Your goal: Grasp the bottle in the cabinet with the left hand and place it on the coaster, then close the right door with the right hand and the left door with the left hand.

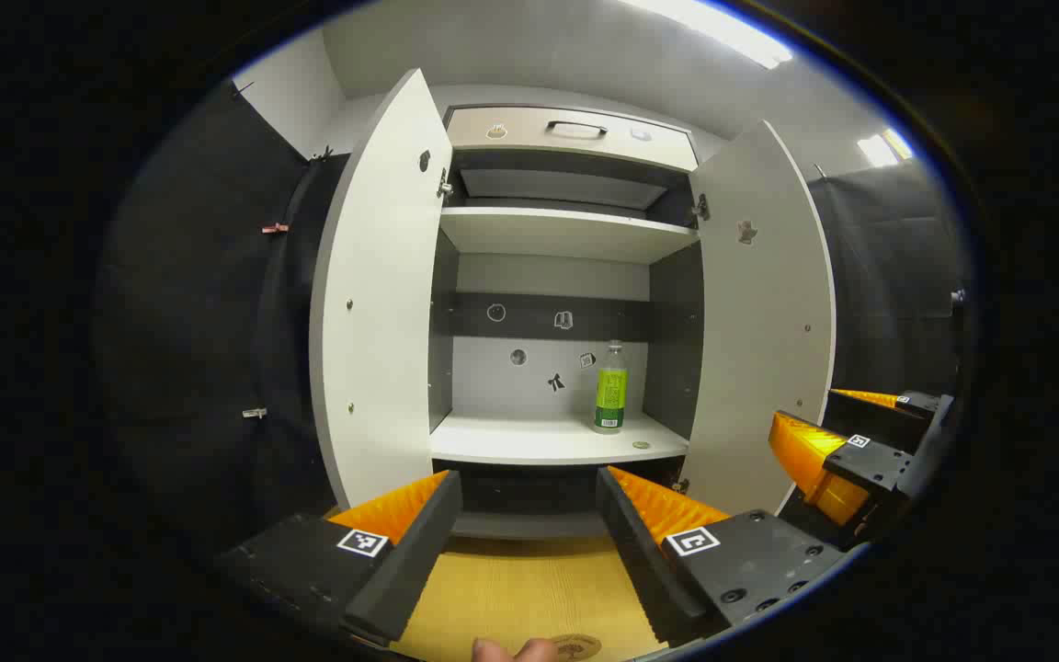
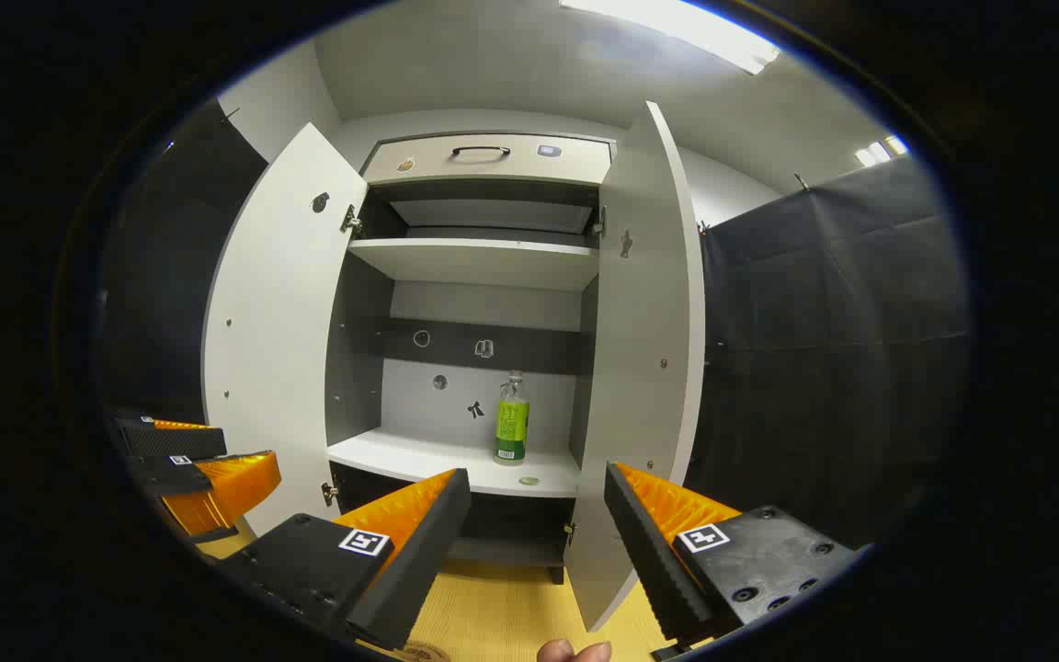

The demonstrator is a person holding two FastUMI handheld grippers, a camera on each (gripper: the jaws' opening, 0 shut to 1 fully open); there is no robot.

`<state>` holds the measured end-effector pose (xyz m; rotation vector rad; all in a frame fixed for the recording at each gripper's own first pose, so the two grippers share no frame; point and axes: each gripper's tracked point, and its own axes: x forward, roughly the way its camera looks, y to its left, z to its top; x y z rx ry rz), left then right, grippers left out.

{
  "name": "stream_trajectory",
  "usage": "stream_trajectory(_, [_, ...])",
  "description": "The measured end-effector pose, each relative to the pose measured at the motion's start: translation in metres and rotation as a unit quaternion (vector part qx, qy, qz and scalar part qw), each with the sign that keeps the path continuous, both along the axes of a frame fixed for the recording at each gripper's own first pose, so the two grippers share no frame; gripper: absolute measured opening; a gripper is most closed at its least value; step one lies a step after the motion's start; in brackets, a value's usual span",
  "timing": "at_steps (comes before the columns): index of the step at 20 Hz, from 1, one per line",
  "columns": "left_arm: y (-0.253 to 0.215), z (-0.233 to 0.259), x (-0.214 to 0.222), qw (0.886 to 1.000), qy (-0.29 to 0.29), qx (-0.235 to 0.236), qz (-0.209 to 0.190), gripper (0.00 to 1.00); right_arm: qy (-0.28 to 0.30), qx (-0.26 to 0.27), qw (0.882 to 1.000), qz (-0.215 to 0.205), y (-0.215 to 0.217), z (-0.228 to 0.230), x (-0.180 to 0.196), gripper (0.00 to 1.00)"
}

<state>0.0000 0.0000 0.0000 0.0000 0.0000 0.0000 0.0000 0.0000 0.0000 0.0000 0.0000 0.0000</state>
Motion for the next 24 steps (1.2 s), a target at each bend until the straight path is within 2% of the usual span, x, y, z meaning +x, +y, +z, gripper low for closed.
stream_trajectory(4, [0.002, 0.004, 0.006, 1.0, -0.002, 0.002, -0.001, 0.94, 0.011, 0.009, 1.0, -0.008, -0.007, -0.003, 0.003, 0.97])
stream_trajectory(8, [-0.001, 0.003, 0.014, 1.0, -0.001, 0.008, -0.008, 0.94, 0.015, -0.004, 1.0, -0.017, -0.014, -0.007, 0.005, 0.98])
stream_trajectory(24, [-0.023, 0.014, 0.068, 1.0, -0.009, 0.017, -0.021, 0.94, -0.006, 0.03, 0.999, -0.023, -0.037, 0.025, 0.017, 0.97])
